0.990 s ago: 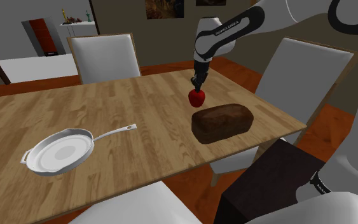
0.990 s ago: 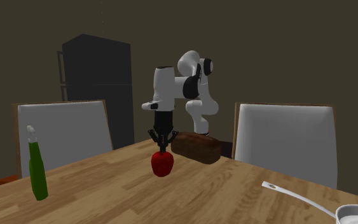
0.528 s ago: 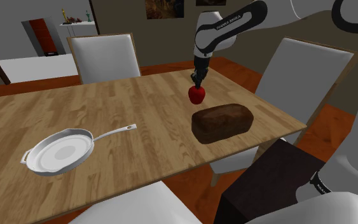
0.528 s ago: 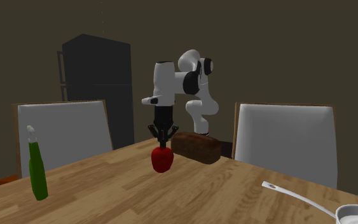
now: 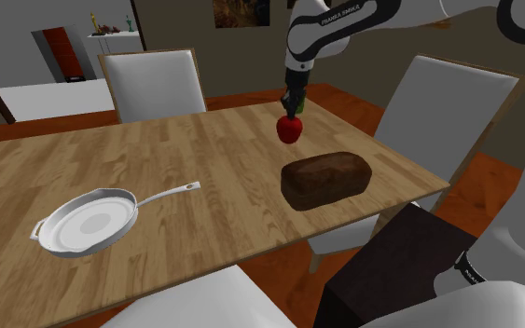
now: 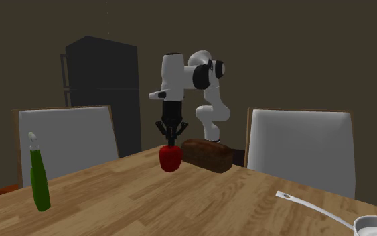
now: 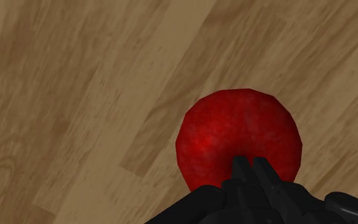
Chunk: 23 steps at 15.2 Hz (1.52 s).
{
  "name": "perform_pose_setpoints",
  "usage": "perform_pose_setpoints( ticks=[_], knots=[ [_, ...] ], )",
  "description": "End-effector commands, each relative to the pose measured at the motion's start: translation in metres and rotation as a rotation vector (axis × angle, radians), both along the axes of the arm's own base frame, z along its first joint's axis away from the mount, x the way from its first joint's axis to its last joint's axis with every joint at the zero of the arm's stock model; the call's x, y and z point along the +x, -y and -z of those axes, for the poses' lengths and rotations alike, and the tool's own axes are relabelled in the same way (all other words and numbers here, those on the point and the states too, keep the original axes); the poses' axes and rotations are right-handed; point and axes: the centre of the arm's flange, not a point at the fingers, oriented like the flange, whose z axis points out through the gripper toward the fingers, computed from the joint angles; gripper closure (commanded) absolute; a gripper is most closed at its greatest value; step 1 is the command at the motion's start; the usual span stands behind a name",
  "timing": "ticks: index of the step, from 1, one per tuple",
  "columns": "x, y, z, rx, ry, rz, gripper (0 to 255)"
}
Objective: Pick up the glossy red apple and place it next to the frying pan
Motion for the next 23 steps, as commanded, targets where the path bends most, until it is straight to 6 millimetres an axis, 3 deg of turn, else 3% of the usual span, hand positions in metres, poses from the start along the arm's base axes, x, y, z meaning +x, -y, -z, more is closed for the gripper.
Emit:
perform_pose_setpoints(
  ticks=[1, 21, 23],
  knots=[
    [0.001, 0.000, -0.012, 0.000, 0.000, 0.000, 255],
    [0.000, 0.000, -0.116, 0.000, 0.000, 0.000, 255],
    [-0.011, -0.024, -0.116, 0.000, 0.000, 0.000, 255]
  ],
)
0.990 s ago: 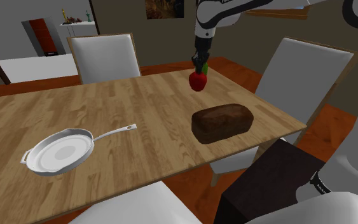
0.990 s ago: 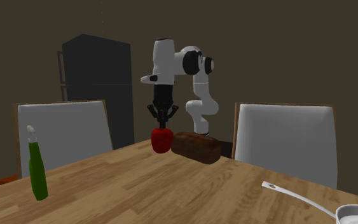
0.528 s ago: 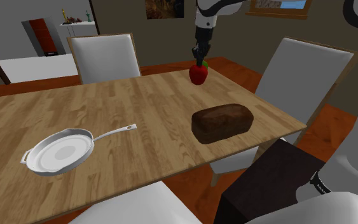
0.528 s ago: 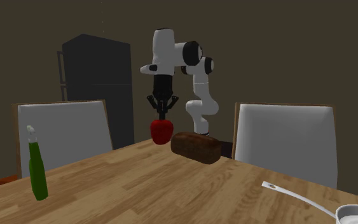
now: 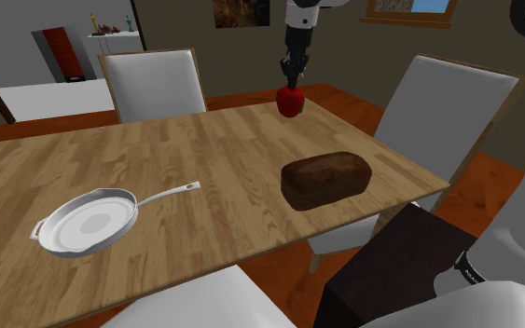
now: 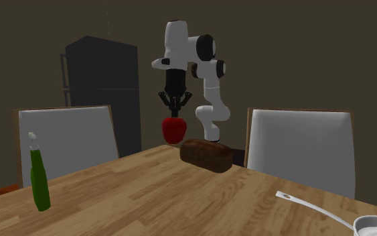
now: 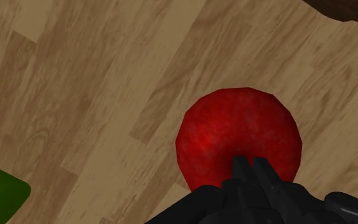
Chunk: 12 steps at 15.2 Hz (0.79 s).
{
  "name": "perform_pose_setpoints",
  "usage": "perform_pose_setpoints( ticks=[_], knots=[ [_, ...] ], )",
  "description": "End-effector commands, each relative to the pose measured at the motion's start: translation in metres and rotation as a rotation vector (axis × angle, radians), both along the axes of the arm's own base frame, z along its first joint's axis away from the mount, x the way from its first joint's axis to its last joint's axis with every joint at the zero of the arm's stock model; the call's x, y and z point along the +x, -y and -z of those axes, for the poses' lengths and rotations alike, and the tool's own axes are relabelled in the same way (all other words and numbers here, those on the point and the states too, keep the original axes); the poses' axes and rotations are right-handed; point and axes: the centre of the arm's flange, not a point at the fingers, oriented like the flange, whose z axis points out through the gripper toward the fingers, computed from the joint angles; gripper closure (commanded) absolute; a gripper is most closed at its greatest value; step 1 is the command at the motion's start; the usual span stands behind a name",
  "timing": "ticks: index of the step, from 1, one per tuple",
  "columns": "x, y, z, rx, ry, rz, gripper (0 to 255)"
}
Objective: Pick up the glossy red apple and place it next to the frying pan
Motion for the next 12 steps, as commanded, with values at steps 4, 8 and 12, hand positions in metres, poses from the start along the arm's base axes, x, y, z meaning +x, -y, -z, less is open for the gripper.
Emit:
perform_pose_setpoints(
  ticks=[4, 8, 12],
  knots=[
    [-0.027, -0.058, -0.001, 0.000, 0.000, 0.000, 255],
    [-0.050, -0.105, -0.002, 0.000, 0.000, 0.000, 255],
    [-0.073, -0.153, -0.002, 0.000, 0.000, 0.000, 255]
  ],
)
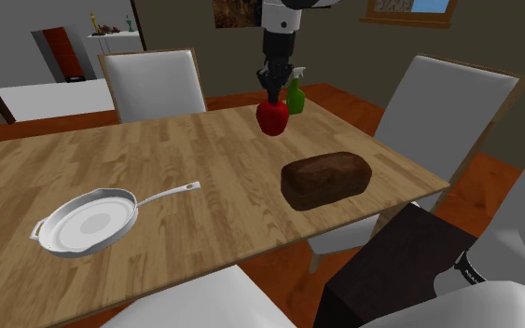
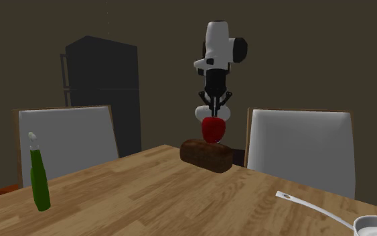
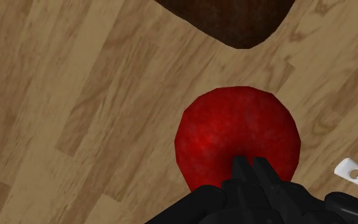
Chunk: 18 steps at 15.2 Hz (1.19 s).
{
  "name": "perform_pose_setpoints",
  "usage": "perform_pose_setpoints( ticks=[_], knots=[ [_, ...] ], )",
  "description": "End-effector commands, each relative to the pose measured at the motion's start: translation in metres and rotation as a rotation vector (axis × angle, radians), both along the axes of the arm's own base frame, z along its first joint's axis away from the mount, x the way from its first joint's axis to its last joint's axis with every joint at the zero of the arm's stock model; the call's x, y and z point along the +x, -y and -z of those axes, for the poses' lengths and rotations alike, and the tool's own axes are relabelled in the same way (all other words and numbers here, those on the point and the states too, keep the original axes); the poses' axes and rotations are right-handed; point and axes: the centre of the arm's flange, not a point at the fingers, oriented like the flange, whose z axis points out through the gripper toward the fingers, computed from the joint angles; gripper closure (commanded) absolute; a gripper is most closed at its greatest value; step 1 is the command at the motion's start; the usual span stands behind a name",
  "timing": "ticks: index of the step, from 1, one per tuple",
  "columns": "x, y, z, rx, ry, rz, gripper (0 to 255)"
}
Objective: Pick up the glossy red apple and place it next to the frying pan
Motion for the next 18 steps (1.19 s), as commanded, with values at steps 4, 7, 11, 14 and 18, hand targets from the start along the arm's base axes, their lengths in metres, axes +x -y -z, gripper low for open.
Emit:
perform_pose_setpoints(
  ticks=[4, 7, 11, 14, 18],
  knots=[
    [-0.029, -0.061, -0.001, 0.000, 0.000, 0.001, 255],
    [-0.046, -0.097, -0.001, 0.000, 0.000, 0.001, 255],
    [-0.069, -0.144, -0.002, 0.000, 0.000, 0.001, 255],
    [-0.086, -0.180, -0.002, 0.000, 0.000, 0.001, 255],
    [-0.089, -0.186, 0.014, 0.000, 0.000, 0.001, 255]
  ],
)
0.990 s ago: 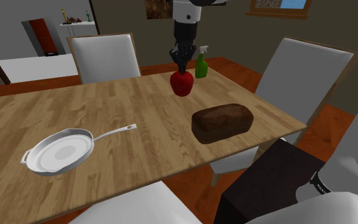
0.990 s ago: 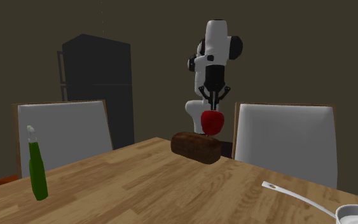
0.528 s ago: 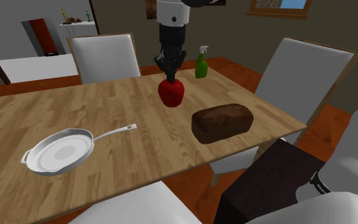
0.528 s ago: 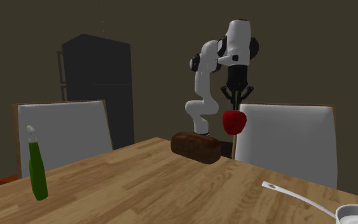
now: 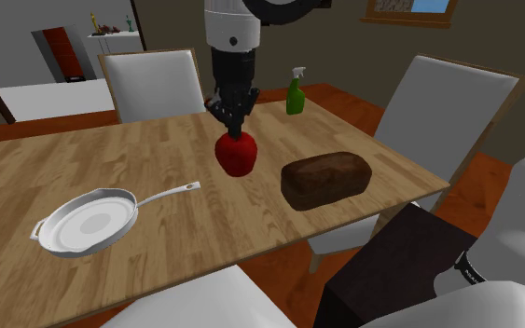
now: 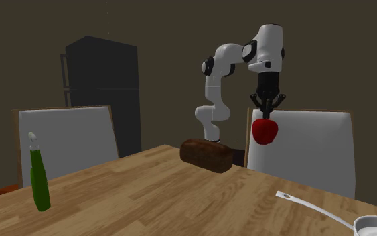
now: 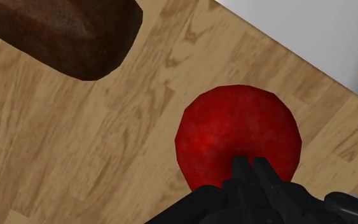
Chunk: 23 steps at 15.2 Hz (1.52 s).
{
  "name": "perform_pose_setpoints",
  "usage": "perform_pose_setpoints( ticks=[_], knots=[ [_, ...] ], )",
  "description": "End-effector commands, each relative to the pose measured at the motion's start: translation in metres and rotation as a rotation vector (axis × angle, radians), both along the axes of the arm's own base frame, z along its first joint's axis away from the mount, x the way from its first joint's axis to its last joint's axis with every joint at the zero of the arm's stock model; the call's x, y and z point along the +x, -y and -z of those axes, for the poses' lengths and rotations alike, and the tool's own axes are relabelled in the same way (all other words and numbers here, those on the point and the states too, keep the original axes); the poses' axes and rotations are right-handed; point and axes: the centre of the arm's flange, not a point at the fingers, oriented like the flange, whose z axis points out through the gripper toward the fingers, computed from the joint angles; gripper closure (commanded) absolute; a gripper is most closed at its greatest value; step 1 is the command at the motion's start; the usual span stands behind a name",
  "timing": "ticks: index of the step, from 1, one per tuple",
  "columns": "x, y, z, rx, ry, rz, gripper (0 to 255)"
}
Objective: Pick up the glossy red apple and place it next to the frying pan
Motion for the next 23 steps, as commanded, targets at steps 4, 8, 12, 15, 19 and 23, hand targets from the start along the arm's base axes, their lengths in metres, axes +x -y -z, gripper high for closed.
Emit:
perform_pose_setpoints(
  ticks=[4, 8, 12, 15, 19, 23],
  knots=[
    [0.000, 0.000, 0.026, 0.000, 0.000, 0.001, 255],
    [0.000, 0.000, 0.047, 0.000, 0.000, 0.001, 255],
    [0.000, 0.000, 0.068, 0.000, 0.000, 0.001, 255],
    [0.000, 0.000, 0.084, 0.000, 0.000, 0.001, 255],
    [0.000, 0.000, 0.105, 0.000, 0.000, 0.001, 255],
    [0.000, 0.000, 0.126, 0.000, 0.000, 0.001, 255]
  ],
)
